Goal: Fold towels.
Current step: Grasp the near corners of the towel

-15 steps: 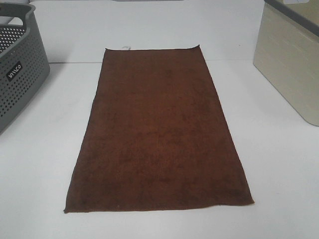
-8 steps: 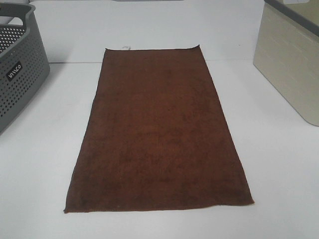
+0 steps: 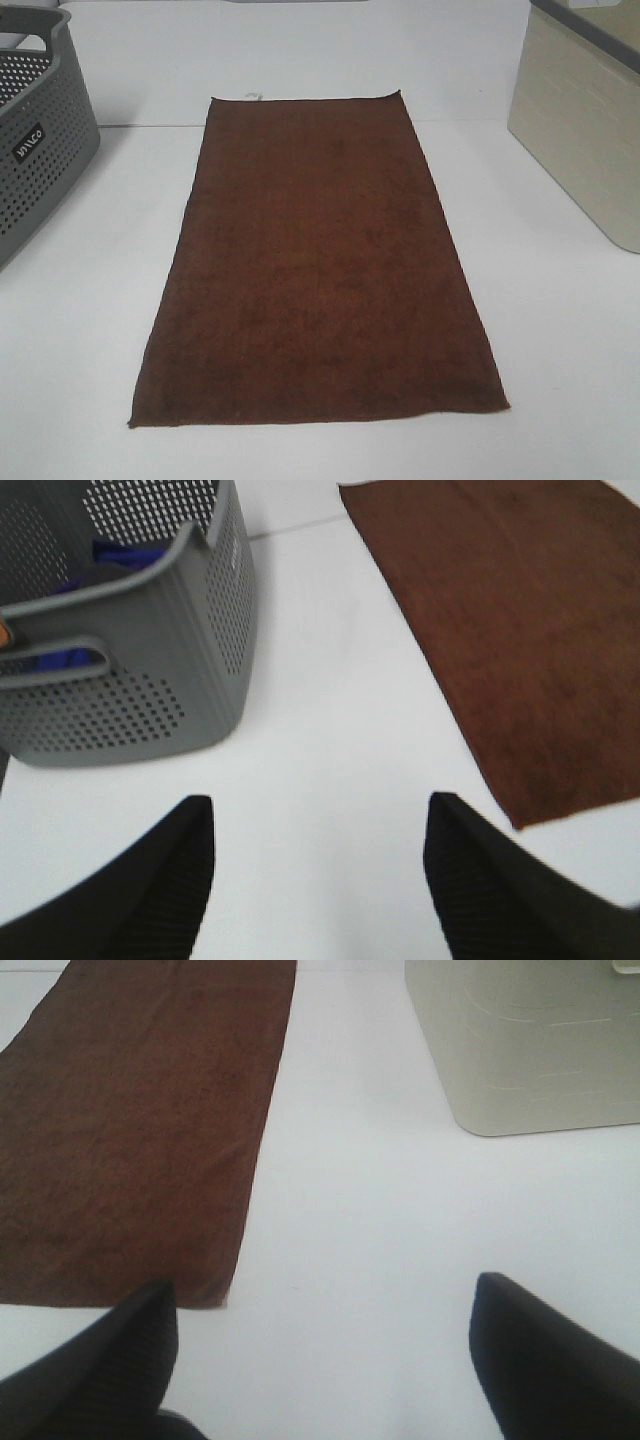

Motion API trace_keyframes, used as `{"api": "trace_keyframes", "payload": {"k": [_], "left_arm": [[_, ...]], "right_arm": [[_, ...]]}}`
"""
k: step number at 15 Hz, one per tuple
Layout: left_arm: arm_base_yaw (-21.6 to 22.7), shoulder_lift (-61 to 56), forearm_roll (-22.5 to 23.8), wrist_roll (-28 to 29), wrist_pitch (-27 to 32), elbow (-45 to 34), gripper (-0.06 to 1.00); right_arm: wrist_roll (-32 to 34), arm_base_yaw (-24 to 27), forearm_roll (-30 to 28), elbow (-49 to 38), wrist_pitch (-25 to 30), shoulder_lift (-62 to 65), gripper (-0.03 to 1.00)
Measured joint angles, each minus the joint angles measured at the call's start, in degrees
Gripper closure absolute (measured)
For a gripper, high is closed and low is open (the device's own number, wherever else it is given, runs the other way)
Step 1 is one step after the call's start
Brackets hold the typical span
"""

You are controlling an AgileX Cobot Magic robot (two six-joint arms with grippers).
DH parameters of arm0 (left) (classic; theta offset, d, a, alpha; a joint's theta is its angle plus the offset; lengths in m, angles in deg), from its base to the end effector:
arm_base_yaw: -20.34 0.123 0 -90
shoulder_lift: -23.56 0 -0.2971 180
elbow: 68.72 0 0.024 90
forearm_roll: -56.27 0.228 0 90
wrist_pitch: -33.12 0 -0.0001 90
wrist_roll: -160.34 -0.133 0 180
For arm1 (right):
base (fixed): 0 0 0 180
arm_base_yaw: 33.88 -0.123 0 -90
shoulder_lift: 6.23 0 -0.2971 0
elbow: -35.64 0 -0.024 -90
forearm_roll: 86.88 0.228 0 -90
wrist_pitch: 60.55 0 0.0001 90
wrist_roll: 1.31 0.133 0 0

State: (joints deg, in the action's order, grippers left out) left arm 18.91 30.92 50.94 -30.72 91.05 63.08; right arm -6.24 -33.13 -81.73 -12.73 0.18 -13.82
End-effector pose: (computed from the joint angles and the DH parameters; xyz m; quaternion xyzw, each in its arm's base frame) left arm 0.0012 -0.0105 0.2571 0.0918 0.8303 -0.0003 0.5497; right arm -0.0003 0.0104 0.2503 -0.0329 0.8497 0.0189 0.5259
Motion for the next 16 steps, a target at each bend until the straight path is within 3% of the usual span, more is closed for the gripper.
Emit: {"api": "trace_keyframes", "payload": {"k": [3, 7, 8, 10, 13, 14, 15, 16], "left_arm": [[0.00, 5.39, -2.69, 2.81, -14.27, -1.49, 0.35], [0.00, 24.98, -16.96, 4.07, -28.93, -5.16, 0.35], [0.00, 35.18, -23.03, 3.55, -30.83, -5.16, 0.35], [0.00, 44.40, -27.56, 0.57, -30.94, -5.16, 0.35], [0.00, 67.04, -39.48, -11.57, -31.28, -5.21, 0.35], [0.00, 72.19, -43.32, -16.10, -31.28, -5.21, 0.35], [0.00, 72.19, -43.32, -16.10, -31.28, -5.21, 0.35], [0.00, 76.78, -47.78, -20.40, -31.28, -5.16, 0.35]], "right_arm": [[3.90, 0.00, -0.80, 1.43, -5.84, -6.70, 0.21], [6.19, 0.00, 0.11, 3.61, -11.57, -24.75, 0.21], [6.25, 0.00, 2.18, 5.04, -11.86, -33.69, 0.21], [6.25, 0.00, 3.67, 6.47, -12.32, -42.51, 0.21], [5.79, 0.00, 5.73, 9.11, -13.01, -63.20, 0.21], [5.33, 0.00, 6.30, 9.57, -13.64, -68.24, 0.21], [5.33, 0.00, 6.30, 9.57, -13.64, -68.24, 0.21], [4.24, 0.06, 8.08, 9.68, -15.93, -73.05, 0.21]]}}
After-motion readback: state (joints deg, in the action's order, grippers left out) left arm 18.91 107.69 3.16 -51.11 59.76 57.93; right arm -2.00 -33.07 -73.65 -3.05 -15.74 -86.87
